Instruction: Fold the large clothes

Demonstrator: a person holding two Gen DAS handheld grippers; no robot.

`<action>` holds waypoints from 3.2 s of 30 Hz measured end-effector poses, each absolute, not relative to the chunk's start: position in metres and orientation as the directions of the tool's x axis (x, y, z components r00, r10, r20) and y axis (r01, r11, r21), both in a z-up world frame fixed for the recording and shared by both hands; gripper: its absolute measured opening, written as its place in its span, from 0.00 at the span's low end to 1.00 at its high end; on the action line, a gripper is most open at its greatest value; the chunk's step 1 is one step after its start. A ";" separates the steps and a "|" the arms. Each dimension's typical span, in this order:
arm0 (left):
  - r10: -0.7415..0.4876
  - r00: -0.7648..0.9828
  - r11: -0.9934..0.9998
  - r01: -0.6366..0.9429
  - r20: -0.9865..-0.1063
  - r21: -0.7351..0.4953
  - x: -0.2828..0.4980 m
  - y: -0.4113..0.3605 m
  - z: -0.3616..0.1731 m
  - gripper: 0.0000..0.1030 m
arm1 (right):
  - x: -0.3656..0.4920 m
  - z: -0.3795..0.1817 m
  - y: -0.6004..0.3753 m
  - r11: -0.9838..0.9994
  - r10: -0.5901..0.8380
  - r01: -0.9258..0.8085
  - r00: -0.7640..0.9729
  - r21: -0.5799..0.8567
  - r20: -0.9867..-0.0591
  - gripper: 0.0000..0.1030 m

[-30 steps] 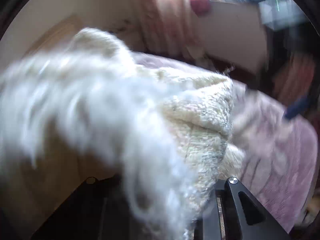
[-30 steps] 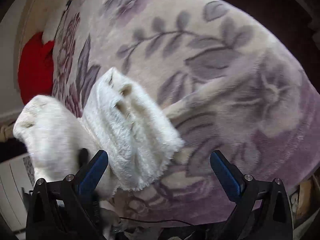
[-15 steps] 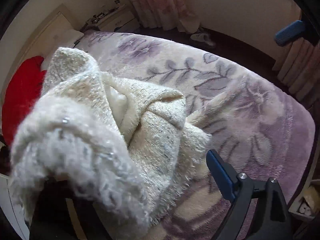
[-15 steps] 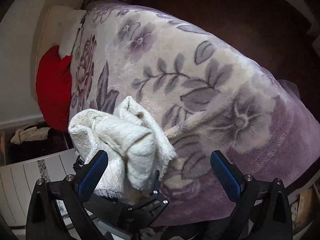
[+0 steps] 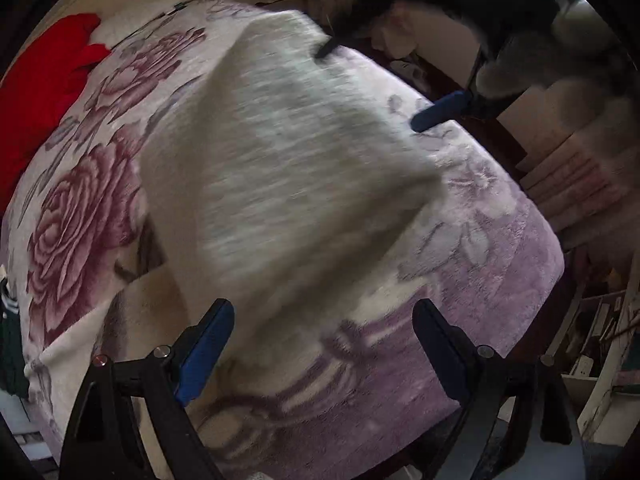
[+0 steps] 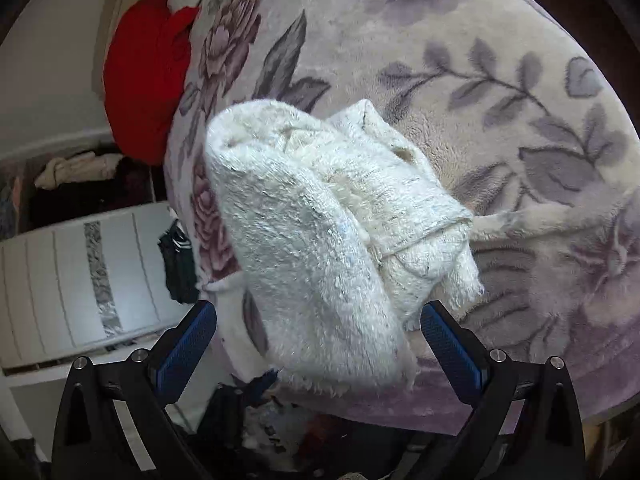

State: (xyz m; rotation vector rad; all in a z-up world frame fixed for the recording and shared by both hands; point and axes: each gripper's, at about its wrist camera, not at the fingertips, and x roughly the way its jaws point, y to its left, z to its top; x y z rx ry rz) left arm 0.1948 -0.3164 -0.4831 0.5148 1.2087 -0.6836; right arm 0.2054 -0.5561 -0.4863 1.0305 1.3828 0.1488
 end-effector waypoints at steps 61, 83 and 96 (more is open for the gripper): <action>-0.335 0.031 0.926 0.197 -0.942 -0.323 0.466 -0.285 -0.604 0.42 | 0.369 -0.588 -0.455 0.946 0.272 0.230 -0.178 0.229 -0.946 0.23; -0.507 0.101 0.861 0.112 -0.856 -0.497 0.457 -0.232 -0.545 0.80 | 0.350 -0.510 -0.590 0.732 0.528 0.420 0.150 0.537 -0.836 1.00; -0.817 0.054 0.571 -0.061 -0.574 -0.818 0.392 -0.209 -0.650 0.83 | 0.294 -0.673 -0.570 0.330 0.910 0.379 0.115 0.865 -0.398 1.00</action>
